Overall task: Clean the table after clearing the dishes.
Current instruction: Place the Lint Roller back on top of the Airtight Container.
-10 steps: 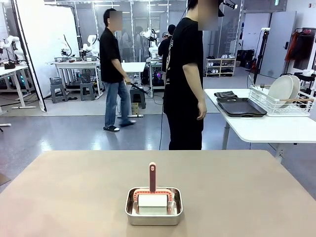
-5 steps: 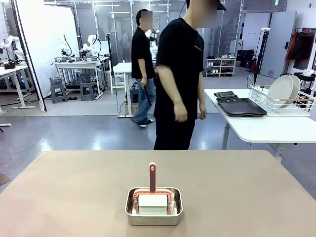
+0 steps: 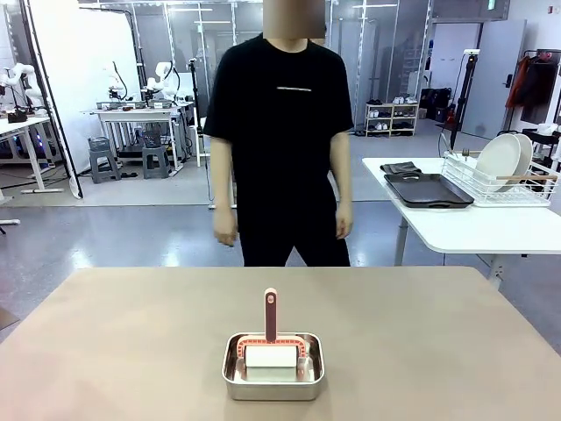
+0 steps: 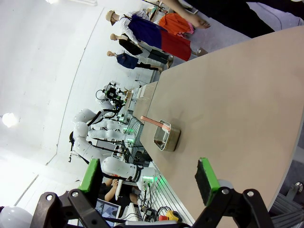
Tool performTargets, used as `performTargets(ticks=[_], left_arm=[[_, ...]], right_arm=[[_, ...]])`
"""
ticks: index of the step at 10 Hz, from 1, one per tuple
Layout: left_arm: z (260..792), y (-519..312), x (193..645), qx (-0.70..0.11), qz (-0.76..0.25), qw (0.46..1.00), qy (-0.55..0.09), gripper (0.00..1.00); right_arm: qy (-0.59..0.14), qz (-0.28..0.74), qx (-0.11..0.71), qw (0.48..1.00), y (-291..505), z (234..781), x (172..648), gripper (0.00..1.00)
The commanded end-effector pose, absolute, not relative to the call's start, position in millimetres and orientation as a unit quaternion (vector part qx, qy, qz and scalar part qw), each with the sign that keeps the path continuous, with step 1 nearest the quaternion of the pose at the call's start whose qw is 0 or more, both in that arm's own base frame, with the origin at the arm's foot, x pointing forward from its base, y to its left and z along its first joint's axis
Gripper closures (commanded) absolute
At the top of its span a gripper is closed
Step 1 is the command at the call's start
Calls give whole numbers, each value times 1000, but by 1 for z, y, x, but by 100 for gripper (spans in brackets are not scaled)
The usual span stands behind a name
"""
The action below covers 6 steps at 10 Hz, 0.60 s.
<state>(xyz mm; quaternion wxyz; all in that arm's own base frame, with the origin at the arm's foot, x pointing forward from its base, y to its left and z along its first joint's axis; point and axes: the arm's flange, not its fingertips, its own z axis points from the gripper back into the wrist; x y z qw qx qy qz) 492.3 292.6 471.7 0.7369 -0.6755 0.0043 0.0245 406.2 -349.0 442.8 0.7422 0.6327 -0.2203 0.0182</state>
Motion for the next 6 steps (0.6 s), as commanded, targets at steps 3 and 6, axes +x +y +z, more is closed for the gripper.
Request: performTargets(ticks=[3, 6], left_arm=[[471, 291, 487, -676, 19, 737, -5, 0], [471, 291, 487, -676, 19, 737, -5, 0]], right_arm=[[-223, 21, 628, 745, -345, 444, 402, 0], [-223, 21, 628, 745, -345, 444, 402, 0]])
